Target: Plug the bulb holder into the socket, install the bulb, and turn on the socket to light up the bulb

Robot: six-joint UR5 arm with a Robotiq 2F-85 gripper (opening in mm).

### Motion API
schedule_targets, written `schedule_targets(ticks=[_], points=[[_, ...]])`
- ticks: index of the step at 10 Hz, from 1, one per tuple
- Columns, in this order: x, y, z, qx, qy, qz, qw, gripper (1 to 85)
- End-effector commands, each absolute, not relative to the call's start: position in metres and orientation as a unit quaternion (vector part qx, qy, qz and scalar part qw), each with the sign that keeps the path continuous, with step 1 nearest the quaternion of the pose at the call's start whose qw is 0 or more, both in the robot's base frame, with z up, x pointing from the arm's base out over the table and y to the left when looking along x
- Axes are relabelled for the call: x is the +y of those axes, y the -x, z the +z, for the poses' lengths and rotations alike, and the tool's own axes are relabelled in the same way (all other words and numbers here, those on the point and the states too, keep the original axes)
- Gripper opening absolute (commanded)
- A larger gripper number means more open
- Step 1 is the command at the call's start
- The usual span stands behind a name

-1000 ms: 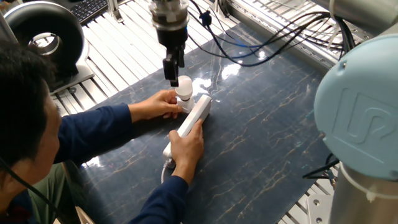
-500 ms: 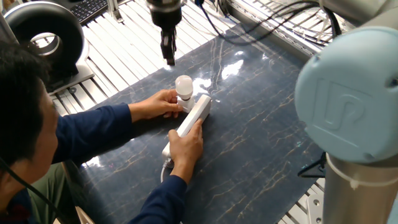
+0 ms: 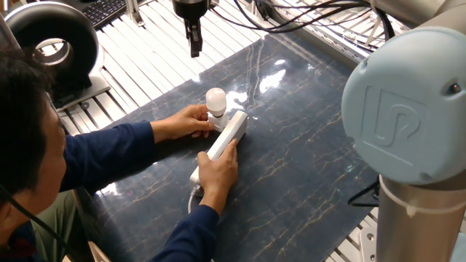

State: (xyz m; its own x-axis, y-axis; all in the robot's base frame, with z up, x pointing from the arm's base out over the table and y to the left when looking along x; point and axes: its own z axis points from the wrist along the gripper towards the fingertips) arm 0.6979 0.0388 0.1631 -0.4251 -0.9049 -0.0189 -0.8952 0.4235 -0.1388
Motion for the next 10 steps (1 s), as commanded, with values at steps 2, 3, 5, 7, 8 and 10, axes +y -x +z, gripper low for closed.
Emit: schedule_targets(ticks=[2, 3, 5, 7, 8, 10], points=[[0.044, -0.697, 0.164, 0.828, 0.558, -0.039, 0.047, 55.7], [0.044, -0.694, 0.164, 0.825, 0.563, -0.036, 0.044, 55.7], [0.047, -0.694, 0.164, 0.822, 0.567, -0.032, 0.046, 58.3], [0.049, -0.679, 0.165, 0.822, 0.567, -0.039, 0.038, 60.0], [0.052, -0.671, 0.164, 0.823, 0.566, -0.039, 0.037, 60.0], [0.063, -0.652, 0.16, 0.828, 0.559, -0.035, 0.037, 61.0]])
